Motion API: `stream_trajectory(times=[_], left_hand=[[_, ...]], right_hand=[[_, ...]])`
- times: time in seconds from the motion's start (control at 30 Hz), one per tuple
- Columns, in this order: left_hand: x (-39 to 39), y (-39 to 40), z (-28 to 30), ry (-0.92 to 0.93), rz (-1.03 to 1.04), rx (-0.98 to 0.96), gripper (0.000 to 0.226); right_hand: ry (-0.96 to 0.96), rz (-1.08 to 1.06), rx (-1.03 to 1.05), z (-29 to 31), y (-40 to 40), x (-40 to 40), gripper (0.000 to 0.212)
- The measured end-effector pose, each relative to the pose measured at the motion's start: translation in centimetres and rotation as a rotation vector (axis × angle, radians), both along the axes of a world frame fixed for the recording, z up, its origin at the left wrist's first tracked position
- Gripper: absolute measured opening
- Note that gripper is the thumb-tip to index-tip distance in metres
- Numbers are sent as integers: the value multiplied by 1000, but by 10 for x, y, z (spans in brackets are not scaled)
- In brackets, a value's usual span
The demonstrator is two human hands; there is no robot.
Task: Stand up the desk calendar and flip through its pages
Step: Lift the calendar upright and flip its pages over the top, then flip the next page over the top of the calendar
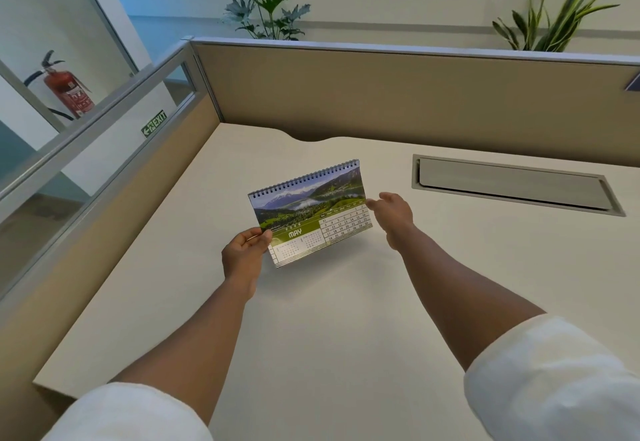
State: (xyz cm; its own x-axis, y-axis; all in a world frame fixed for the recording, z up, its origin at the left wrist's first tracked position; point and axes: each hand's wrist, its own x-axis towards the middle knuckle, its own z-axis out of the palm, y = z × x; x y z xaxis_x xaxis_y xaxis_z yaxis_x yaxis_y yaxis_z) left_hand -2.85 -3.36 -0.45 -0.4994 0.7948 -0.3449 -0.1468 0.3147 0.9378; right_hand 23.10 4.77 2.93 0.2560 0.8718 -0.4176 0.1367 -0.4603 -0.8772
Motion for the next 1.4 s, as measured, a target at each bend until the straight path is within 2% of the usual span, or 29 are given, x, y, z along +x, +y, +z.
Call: stream_trajectory(times=[0.27, 0.43, 0.6, 0.7, 0.83, 0.93, 1.03, 1.1, 1.23, 1.3, 1.4], left_hand=[[1, -1, 4, -45, 6, 0, 11], [0, -2, 6, -27, 33, -13, 21], [-1, -5, 7, -84, 9, -24, 19], [-1, -5, 9, -96, -7, -38, 26], [1, -5, 11, -91, -32, -46, 29], [0, -4, 12, -95, -11, -55, 20], [-1, -3, 10, -119, 51, -69, 20], [-3, -3, 6, -117, 100, -82, 24], [-4, -2, -1, -62, 117, -104, 29], [-1, -1, -3, -12, 81, -104, 35], [4, 1, -2, 65, 28, -100, 39]], right_hand=[[20, 73, -43, -10, -6, 6, 53], [15, 99, -55, -11, -6, 6, 55], [16, 112, -42, -14, -8, 8, 56], [24, 100, -32, -15, -10, 9, 52], [13, 101, 0, -15, -12, 10, 36], [167, 124, 25, -11, -15, 14, 23], [490, 240, 12, -3, -17, 18, 27], [706, 283, 27, 5, -15, 19, 42], [1106, 282, 77, 24, -6, 9, 89], [1194, 328, 108, 37, 1, 1, 96], [1220, 375, 146, 55, 12, -11, 97]])
